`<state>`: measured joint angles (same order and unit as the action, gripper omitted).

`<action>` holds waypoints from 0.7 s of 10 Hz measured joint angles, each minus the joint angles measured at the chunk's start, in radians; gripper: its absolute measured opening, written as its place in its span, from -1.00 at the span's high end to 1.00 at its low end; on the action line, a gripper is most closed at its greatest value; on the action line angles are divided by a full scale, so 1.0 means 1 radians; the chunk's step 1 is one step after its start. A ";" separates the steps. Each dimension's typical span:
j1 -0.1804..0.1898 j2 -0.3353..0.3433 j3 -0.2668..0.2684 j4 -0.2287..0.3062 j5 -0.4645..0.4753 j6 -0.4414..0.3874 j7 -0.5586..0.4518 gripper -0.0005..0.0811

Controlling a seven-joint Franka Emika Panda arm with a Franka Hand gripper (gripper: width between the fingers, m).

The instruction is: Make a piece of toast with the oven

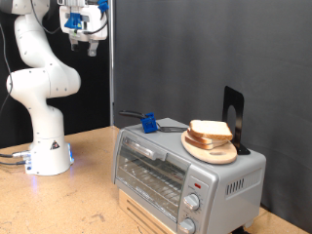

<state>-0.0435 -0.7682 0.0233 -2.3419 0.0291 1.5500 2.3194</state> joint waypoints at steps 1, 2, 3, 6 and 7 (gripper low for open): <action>0.011 -0.001 -0.008 0.000 0.013 0.014 -0.084 -0.68; 0.035 -0.001 -0.027 0.000 0.024 0.037 -0.195 -0.68; 0.063 0.000 -0.047 -0.001 0.032 0.066 -0.307 -0.68; 0.146 0.030 -0.118 -0.026 0.056 0.203 -0.627 -0.68; 0.139 0.028 -0.114 -0.025 0.055 0.192 -0.594 -0.68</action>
<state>0.0955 -0.7401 -0.0905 -2.3667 0.0845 1.7417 1.7250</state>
